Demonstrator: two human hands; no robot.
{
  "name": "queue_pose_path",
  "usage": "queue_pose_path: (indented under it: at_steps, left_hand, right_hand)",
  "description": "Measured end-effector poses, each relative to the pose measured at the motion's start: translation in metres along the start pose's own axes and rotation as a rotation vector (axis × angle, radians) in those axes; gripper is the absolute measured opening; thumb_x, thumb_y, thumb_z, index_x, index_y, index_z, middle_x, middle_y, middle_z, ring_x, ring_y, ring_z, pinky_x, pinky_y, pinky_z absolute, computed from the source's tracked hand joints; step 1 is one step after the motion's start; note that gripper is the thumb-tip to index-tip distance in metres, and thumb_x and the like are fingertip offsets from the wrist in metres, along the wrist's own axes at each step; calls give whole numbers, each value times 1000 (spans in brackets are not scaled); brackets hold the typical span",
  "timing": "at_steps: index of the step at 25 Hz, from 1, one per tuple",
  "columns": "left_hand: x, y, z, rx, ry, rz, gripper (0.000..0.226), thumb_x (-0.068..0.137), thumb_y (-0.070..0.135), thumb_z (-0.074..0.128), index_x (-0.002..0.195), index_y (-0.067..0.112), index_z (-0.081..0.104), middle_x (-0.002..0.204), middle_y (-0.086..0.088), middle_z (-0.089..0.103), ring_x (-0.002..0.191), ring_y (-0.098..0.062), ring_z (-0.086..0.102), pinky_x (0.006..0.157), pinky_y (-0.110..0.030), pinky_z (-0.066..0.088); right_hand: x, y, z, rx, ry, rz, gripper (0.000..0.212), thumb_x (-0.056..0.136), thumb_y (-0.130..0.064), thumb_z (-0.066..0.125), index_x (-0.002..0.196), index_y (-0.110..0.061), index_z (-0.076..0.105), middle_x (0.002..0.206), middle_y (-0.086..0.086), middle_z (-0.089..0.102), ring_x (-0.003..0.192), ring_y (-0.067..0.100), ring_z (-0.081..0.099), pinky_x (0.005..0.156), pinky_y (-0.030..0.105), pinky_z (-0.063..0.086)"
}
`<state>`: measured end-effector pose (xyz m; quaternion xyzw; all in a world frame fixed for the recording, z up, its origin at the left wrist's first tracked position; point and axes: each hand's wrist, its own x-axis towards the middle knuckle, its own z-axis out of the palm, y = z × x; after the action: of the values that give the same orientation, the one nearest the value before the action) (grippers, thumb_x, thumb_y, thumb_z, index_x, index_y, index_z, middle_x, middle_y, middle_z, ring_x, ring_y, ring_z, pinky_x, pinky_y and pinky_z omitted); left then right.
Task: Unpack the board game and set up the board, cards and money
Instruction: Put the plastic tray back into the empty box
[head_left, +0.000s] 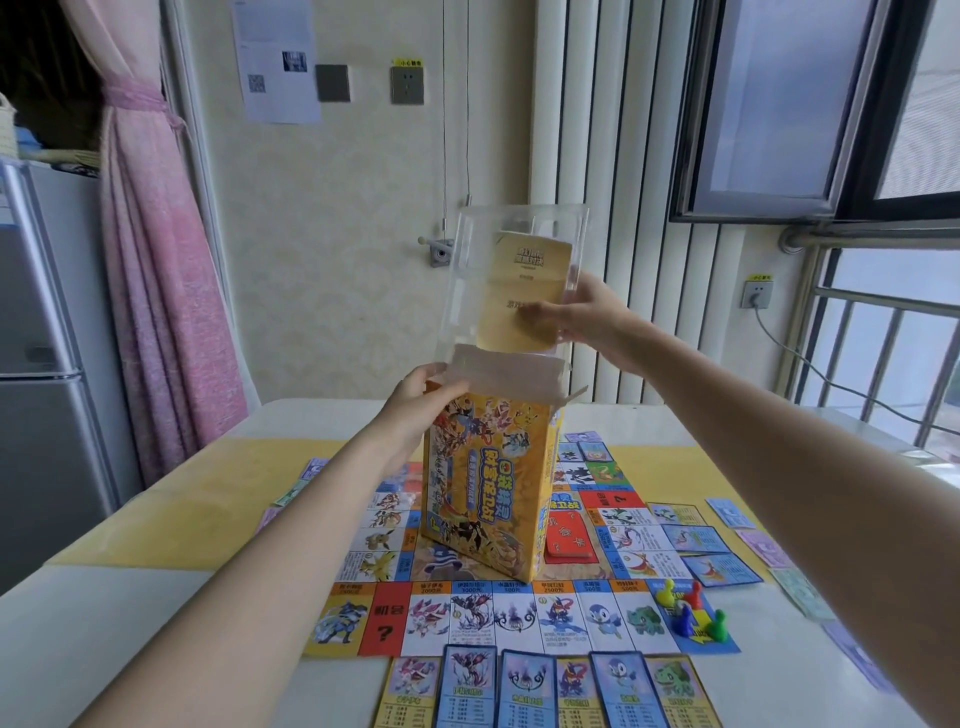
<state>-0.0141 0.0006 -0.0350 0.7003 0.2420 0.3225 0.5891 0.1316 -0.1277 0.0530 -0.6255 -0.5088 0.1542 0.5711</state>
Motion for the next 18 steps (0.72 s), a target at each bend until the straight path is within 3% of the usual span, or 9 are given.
queue_pose_path:
  at_steps: [5,10,12,16,18]
  left_hand:
    - [4,-3,0,-16,-9,3,53,89,23,59,137,16,38,141,-10,42,131,-24,40,112,-40,29]
    - [5,-7,5,-53,33,19,62,87,31,61,140,22,31,143,-2,36,131,-21,37,112,-41,29]
    - [7,-7,8,-64,49,27,56,91,29,56,140,23,30,141,1,35,131,-20,36,109,-40,31]
    - [11,-6,15,-94,45,9,48,90,23,50,134,27,33,137,-5,39,121,-26,45,91,-38,42]
    - [11,-6,17,-113,58,-3,54,82,32,52,133,30,33,137,-8,40,122,-27,46,96,-42,42]
  right_hand:
    - [1,-5,14,-90,-41,-12,51,80,1,64,122,-9,37,118,11,57,104,21,56,68,21,53]
    - [-4,8,22,-58,12,-2,55,79,2,65,124,-6,36,121,16,56,111,27,56,81,30,52]
    - [-11,22,25,-61,70,23,52,79,-1,66,122,-6,37,119,16,57,110,27,57,86,34,51]
    - [-20,43,28,-77,209,41,52,78,-16,70,115,-2,37,114,16,59,102,31,60,82,51,53]
    - [-21,45,36,-177,287,-24,52,79,-19,70,114,-4,35,111,14,60,100,28,60,82,48,53]
